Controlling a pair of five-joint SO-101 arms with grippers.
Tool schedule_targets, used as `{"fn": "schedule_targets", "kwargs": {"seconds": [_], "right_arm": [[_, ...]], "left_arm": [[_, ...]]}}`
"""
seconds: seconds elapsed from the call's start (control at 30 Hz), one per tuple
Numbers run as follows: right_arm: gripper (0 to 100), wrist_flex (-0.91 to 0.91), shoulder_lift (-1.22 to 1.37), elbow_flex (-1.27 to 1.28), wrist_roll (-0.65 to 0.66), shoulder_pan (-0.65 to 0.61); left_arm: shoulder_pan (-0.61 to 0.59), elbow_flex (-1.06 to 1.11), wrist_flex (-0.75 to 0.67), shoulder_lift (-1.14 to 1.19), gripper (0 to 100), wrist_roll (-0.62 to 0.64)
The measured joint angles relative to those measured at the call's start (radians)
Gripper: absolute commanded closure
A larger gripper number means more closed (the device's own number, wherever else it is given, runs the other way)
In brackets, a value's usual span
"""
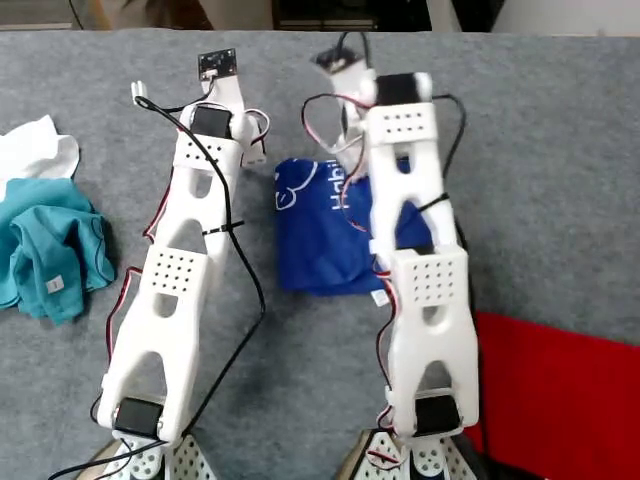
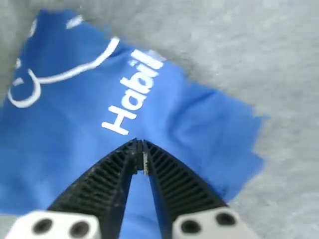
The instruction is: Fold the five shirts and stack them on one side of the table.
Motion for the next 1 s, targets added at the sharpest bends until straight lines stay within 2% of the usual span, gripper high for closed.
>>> {"fn": "schedule_targets", "kwargs": {"seconds": [0.23, 0.57, 0.8, 1.0], "right_arm": [[99.3, 0.000, 0.104, 0.025, 0.003, 0.012], [99.3, 0.000, 0.137, 0.041, 0.063, 0.130], [99.3, 0.000, 0.051, 0.239, 0.110, 0.146], [99.3, 0.000, -0.052, 0.394, 0.137, 0.207]], "left_arm": [[0.000, 0.000, 0.000, 0.000, 98, 0.003], [0.000, 0.000, 0.000, 0.000, 98, 0.003], [0.000, 0.000, -0.011, 0.000, 98, 0.003], [0.000, 0.000, -0.011, 0.000, 98, 0.003]]}}
